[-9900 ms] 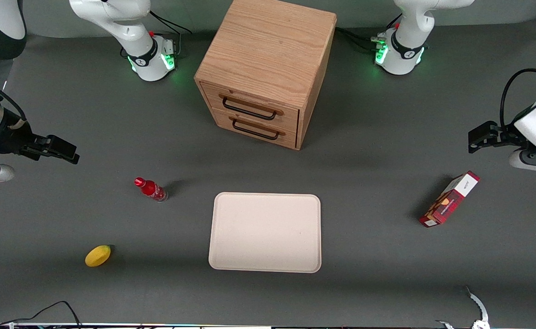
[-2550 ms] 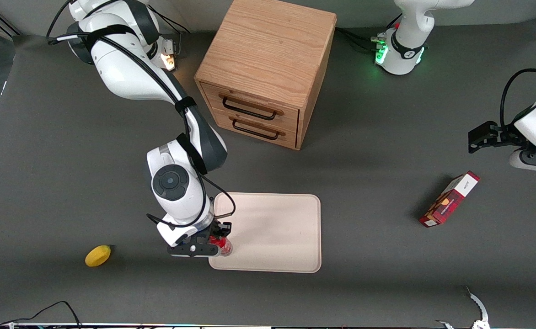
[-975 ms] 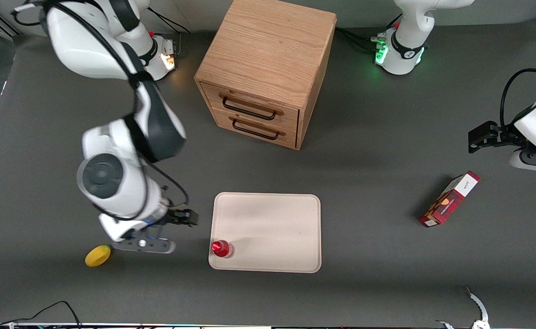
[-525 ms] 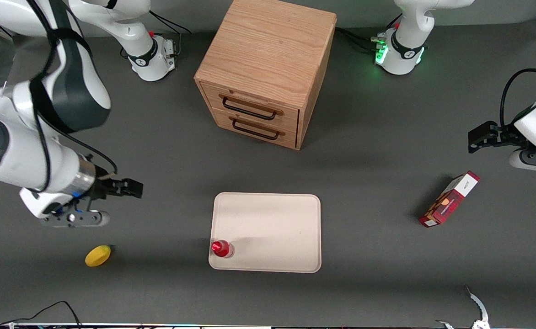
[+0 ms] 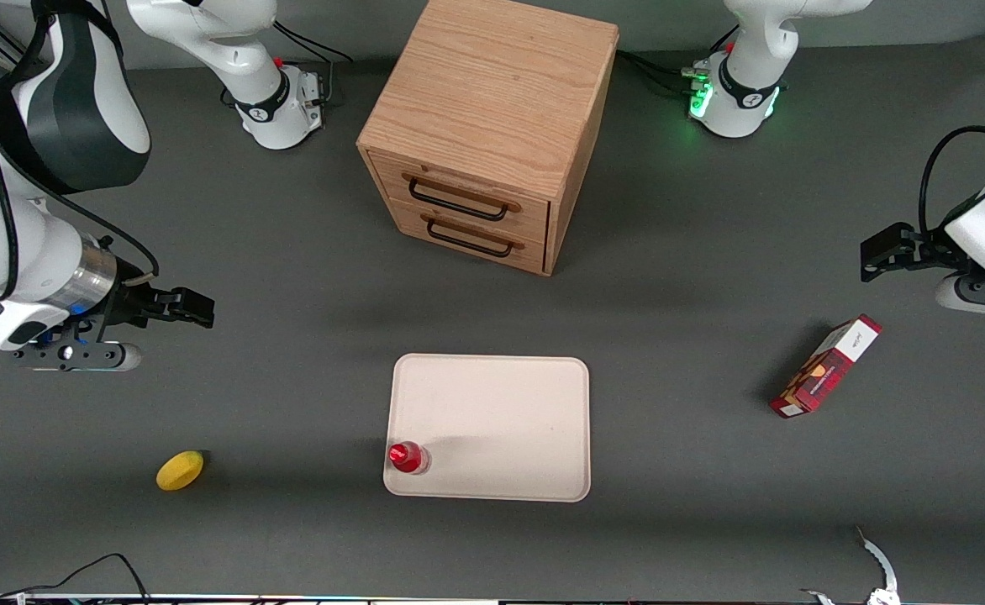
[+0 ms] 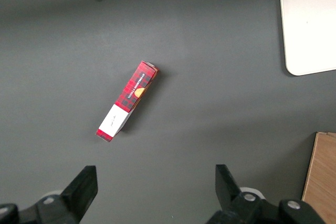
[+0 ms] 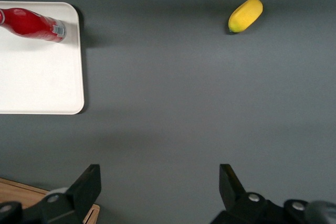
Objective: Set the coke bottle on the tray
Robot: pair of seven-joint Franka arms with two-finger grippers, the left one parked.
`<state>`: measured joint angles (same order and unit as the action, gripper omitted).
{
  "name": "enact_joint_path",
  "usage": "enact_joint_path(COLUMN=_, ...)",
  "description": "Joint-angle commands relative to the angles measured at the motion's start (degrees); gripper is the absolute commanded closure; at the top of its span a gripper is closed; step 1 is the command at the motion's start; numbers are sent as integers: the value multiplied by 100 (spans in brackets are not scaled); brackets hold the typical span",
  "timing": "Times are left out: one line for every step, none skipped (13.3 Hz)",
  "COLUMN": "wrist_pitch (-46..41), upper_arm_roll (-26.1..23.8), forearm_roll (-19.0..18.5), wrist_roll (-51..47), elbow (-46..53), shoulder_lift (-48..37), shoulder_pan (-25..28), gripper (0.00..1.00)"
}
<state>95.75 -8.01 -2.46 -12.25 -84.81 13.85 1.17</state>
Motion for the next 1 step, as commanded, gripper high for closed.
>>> enact_joint_path(wrist_pitch=76, upper_arm_roll=-69, forearm_roll=52, wrist_roll=144, elbow=-176, shoulder_lift=-224, shoulder_pan=-152, gripper=0)
